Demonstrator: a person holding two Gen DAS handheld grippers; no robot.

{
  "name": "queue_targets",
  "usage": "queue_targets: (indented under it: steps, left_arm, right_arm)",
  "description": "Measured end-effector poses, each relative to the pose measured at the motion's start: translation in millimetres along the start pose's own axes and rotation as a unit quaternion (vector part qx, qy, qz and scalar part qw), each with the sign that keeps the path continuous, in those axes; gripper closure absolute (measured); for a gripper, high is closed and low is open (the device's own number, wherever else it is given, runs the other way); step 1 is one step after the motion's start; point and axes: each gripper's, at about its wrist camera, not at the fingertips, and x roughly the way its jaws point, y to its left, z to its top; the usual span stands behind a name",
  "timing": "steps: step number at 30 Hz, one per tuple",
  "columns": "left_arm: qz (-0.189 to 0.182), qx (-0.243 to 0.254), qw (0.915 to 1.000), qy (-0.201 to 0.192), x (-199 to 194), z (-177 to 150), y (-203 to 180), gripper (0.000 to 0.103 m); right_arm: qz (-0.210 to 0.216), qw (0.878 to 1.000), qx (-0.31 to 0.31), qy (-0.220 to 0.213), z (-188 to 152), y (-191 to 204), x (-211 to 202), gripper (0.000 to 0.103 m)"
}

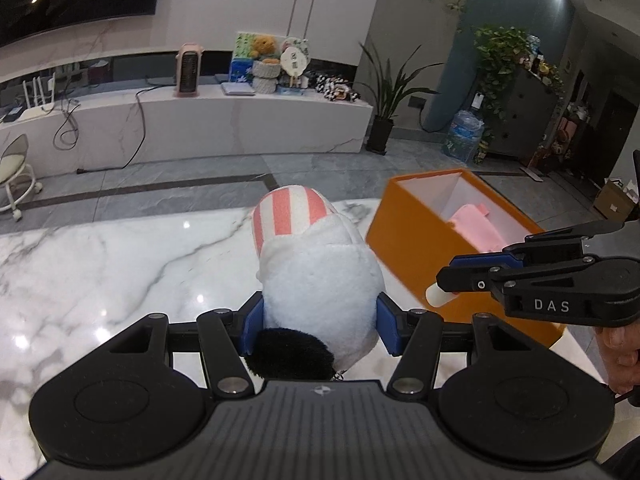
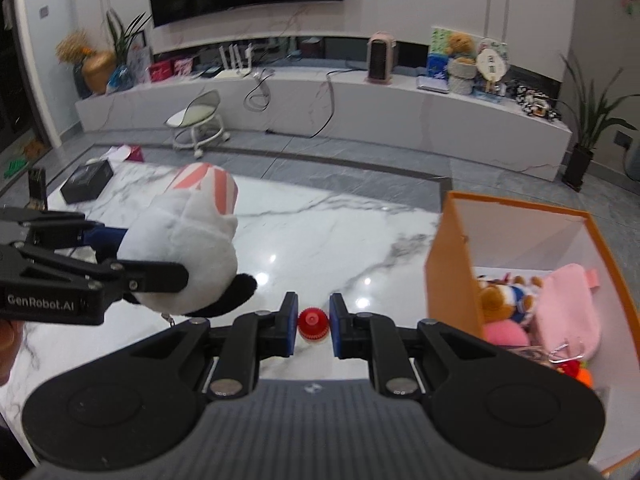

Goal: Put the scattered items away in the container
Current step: 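Carry panda plush with left tool while right tool carries bottle over orange box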

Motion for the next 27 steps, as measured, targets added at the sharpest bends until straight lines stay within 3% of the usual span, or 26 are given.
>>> queue_targets:
  steps: [27]
  left_arm:
    - [-0.055, 0.038, 0.9970, -0.037, 19, 33, -82, 0.037]
  right_arm:
    - [-0.040, 0.995, 0.067, -0.064, -9, -63, -60, 0.085]
